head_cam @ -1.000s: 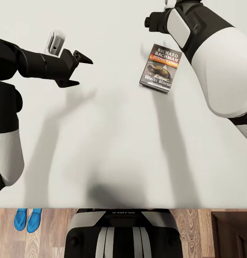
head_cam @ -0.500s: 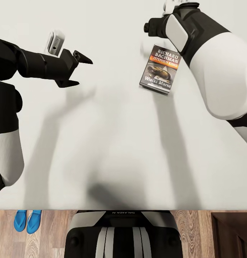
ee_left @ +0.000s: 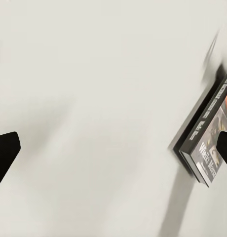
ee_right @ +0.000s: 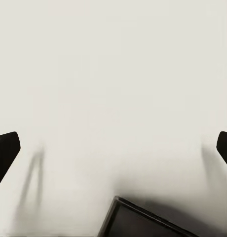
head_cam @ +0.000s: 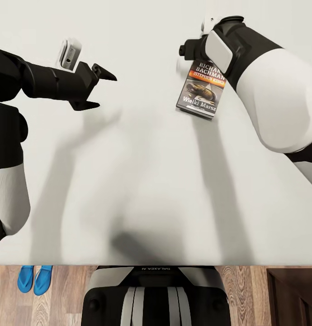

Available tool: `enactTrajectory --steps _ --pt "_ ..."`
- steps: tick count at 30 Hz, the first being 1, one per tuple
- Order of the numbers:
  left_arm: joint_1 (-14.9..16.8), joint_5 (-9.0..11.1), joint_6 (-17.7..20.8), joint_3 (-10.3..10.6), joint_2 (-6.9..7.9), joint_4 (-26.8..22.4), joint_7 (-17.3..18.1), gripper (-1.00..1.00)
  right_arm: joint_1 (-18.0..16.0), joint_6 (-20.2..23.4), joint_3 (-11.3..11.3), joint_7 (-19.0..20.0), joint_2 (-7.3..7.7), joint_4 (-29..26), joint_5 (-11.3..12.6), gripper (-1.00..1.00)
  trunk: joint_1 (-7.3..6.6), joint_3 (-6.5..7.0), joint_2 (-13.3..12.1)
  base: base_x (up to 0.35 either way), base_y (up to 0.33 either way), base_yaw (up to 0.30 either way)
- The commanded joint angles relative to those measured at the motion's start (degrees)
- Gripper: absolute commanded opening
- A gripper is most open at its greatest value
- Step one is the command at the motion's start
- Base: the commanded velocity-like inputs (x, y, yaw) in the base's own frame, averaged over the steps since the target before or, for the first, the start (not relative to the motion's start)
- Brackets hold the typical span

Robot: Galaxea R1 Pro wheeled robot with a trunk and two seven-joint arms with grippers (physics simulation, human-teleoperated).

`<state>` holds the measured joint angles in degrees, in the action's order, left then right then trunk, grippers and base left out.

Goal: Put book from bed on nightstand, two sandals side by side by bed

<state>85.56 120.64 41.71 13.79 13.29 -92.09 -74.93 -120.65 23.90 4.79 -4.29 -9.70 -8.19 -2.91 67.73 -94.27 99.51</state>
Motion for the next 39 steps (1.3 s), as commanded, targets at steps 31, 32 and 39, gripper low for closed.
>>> enactTrajectory --steps 31,32,39 --pt "0.05 0.23 0.39 0.01 -0.02 -0.02 -0.39 1.00 -0.03 2.38 0.48 -0.19 0.03 0.17 -0.18 1.00 0.00 -0.02 0.01 -0.126 -0.021 0.000" --pt "0.05 0.23 0.39 0.01 -0.02 -0.02 -0.39 1.00 -0.03 2.38 0.48 -0.19 0.03 0.17 -0.18 1.00 0.00 -0.02 0.01 -0.017 -0.002 0.000" --pt "0.05 0.26 0.37 0.01 -0.02 -0.02 -0.42 1.00 -0.03 2.38 0.48 -0.20 0.03 0.13 -0.17 1.00 0.00 -0.02 0.01 -0.062 -0.001 0.000"
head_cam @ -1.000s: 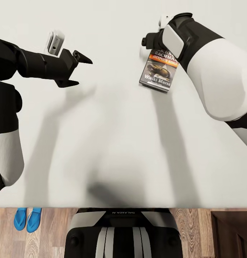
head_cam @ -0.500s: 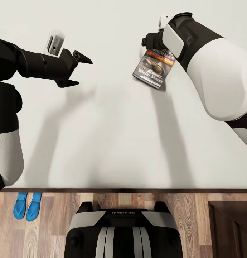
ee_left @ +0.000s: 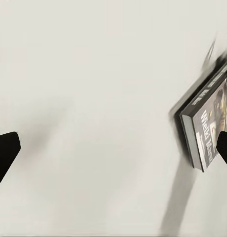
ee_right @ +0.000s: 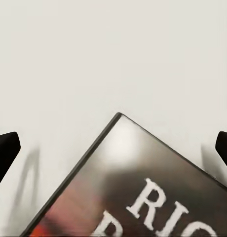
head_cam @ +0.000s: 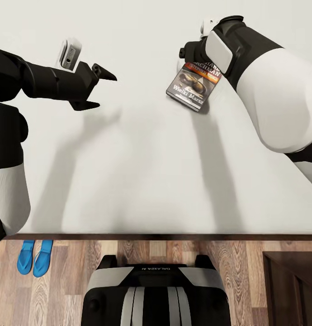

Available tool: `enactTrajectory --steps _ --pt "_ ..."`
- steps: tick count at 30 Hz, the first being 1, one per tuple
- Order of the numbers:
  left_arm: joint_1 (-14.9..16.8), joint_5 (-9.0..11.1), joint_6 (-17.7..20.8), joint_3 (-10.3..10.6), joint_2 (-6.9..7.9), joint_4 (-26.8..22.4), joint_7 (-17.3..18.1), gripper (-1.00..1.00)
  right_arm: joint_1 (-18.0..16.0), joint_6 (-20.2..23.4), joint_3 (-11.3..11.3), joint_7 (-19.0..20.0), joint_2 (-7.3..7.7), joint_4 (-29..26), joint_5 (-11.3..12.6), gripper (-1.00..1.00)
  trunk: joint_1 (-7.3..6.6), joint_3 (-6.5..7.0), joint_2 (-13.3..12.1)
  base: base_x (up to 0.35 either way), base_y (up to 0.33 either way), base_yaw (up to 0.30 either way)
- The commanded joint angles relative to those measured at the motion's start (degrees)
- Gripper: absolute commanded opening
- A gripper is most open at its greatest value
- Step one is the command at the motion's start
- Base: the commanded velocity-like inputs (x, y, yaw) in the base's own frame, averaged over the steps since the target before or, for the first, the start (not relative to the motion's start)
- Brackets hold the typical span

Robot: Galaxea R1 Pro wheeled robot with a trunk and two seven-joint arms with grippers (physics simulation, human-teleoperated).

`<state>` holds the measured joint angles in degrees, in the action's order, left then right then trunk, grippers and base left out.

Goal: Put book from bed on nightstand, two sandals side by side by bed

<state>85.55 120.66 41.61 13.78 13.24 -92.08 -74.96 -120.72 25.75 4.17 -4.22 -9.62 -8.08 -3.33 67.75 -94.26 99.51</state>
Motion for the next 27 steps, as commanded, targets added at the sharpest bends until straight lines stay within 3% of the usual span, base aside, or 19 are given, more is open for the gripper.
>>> enactTrajectory --steps 1,17,27 --pt "0.06 0.25 0.47 0.02 0.03 -0.03 -0.41 1.00 0.05 0.53 1.10 -0.27 -0.04 0.02 0.25 1.00 -0.01 -0.03 0.01 -0.211 0.000 0.000" --pt "0.06 0.43 0.34 -0.06 0.03 -0.03 -0.37 1.00 -0.01 0.53 1.10 -0.26 -0.04 0.00 0.26 1.00 -0.01 -0.03 0.01 -0.301 0.000 0.000" --pt "0.06 0.45 0.32 -0.24 0.03 -0.03 -0.37 1.00 -0.04 0.53 1.10 -0.27 -0.04 -0.06 0.31 1.00 -0.01 -0.03 0.01 -0.111 0.000 0.000"
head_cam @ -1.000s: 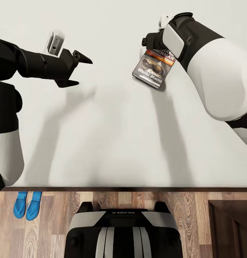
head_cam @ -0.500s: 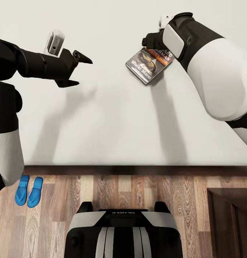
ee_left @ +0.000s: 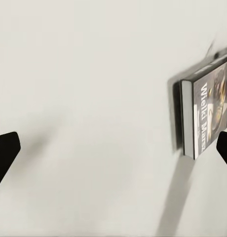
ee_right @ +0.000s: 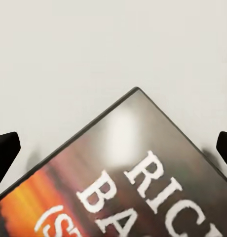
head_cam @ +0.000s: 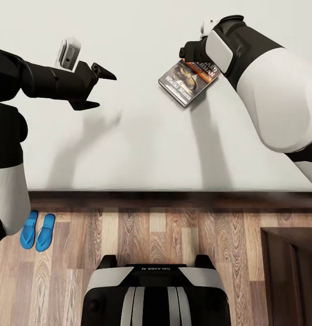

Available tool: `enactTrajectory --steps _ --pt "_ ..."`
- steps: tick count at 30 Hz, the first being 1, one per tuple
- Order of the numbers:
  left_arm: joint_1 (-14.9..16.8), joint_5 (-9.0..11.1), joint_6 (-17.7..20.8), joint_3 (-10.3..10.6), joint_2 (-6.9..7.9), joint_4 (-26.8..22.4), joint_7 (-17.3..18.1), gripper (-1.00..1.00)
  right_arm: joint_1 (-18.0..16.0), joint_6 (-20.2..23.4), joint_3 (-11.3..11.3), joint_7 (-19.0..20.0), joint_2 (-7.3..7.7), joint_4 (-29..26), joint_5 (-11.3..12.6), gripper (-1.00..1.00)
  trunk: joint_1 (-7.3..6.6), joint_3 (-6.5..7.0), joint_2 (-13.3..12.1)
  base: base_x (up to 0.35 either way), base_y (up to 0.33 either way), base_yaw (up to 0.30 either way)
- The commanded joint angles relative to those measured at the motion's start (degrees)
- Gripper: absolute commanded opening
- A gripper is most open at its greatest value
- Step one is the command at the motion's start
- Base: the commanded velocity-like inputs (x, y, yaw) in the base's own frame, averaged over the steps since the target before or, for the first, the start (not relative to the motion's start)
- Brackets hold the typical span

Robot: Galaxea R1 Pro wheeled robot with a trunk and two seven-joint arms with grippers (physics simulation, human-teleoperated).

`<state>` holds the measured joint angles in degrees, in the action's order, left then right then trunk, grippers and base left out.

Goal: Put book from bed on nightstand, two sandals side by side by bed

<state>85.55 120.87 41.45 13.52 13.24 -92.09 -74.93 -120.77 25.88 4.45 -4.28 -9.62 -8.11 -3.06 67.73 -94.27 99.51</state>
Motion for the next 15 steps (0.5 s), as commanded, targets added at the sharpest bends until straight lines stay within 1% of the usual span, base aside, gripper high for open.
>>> enactTrajectory --steps 1,6,9,15 --pt "0.05 0.24 0.48 0.02 0.03 -0.02 -0.39 1.00 0.02 0.40 0.83 -0.21 -0.05 -0.03 0.05 1.00 0.00 -0.03 0.01 -0.036 0.000 0.000" --pt "0.05 0.24 0.47 0.01 0.03 -0.02 -0.39 1.00 -0.02 0.40 0.83 -0.23 -0.05 -0.05 0.03 1.00 0.00 -0.03 0.01 -0.033 0.000 0.000" --pt "0.05 0.24 0.46 0.01 0.03 -0.02 -0.42 1.00 -0.04 0.40 0.83 -0.24 -0.05 -0.05 0.03 1.00 0.00 -0.03 0.01 -0.114 0.000 0.000" --pt "0.05 0.24 0.39 0.01 0.03 -0.02 -0.46 1.00 -0.06 0.40 0.85 -0.25 -0.05 -0.06 0.05 1.00 0.00 -0.03 0.01 -0.230 0.000 0.000"
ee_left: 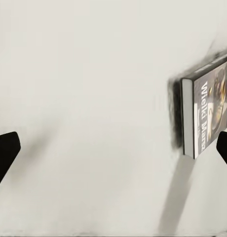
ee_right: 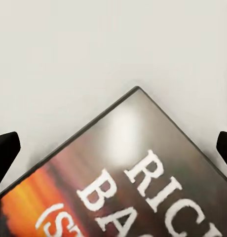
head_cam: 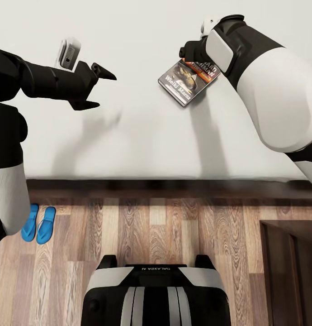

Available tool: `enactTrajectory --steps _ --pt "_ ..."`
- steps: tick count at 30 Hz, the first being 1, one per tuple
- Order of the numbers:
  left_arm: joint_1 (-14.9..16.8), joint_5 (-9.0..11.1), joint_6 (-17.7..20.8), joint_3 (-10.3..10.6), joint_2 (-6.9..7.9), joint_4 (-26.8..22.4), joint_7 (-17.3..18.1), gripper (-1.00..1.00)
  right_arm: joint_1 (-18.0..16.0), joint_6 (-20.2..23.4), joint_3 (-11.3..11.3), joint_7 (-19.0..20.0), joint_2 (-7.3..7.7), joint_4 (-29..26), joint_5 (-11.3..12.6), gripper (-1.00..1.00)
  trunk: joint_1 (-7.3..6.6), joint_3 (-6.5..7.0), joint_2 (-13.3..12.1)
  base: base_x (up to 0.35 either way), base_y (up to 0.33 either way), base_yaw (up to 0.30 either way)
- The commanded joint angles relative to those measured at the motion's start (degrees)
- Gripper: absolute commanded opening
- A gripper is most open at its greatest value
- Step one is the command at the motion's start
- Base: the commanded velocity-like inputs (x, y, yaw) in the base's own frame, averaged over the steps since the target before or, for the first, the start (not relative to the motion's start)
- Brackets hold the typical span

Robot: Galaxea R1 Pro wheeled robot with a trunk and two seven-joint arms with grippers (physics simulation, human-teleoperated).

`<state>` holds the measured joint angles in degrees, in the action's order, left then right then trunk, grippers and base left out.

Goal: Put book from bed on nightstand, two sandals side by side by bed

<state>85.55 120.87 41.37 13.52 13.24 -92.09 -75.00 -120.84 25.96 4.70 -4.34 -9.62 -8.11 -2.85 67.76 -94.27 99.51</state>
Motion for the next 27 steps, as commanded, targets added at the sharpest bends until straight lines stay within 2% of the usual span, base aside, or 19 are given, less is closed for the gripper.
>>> enactTrajectory --steps 1,11,15,20,21,22,23,24,27 --pt "0.05 0.24 0.48 0.02 0.03 -0.02 -0.39 1.00 0.00 0.31 0.59 -0.18 -0.05 -0.06 -0.16 1.00 -0.03 -0.02 0.01 -0.287 0.000 0.000" --pt "0.05 0.22 0.57 -0.05 0.13 -0.02 -0.33 1.00 -0.19 0.25 0.54 -0.03 -0.02 -0.88 -0.21 1.00 -0.03 -0.02 0.01 -0.107 0.000 0.000" --pt "0.05 0.18 0.65 -0.06 0.19 -0.02 -0.33 1.00 -0.40 0.32 0.49 -0.01 -0.09 -3.24 -0.26 1.00 -0.03 -0.02 0.01 -0.026 0.000 0.000" --pt "0.05 0.18 0.76 -0.05 0.24 -0.02 -0.27 1.00 -0.37 2.66 0.33 0.08 -0.01 -12.90 -0.33 1.00 -0.03 -0.02 0.01 -0.011 0.000 0.000" --pt "0.05 0.18 0.76 -0.05 0.24 -0.02 -0.27 1.00 -0.37 2.66 0.33 0.08 -0.01 -12.90 -0.33 1.00 -0.03 -0.02 0.01 -0.007 0.000 0.000" --pt "0.10 0.25 0.81 -0.03 0.20 -0.02 -0.28 1.00 -0.04 9.11 0.27 0.32 0.02 -24.01 -0.28 1.00 -0.03 -0.02 0.01 -0.003 0.000 0.000" --pt "0.14 0.28 0.83 -0.02 0.19 -0.02 -0.31 1.00 0.28 10.88 0.22 0.37 -0.01 -26.93 -0.27 1.00 -0.03 -0.02 0.01 -0.002 0.000 0.000" --pt "0.14 0.28 0.83 -0.02 0.19 -0.02 -0.31 1.00 0.28 10.88 0.22 0.37 -0.01 -26.93 -0.27 1.00 -0.03 -0.02 0.01 -0.002 0.000 0.000" --pt "0.21 0.35 0.87 0.00 0.11 -0.02 -0.31 1.00 2.10 15.81 0.05 0.46 -0.10 -35.01 -0.28 1.00 -0.03 -0.02 0.01 -0.001 0.000 0.000"
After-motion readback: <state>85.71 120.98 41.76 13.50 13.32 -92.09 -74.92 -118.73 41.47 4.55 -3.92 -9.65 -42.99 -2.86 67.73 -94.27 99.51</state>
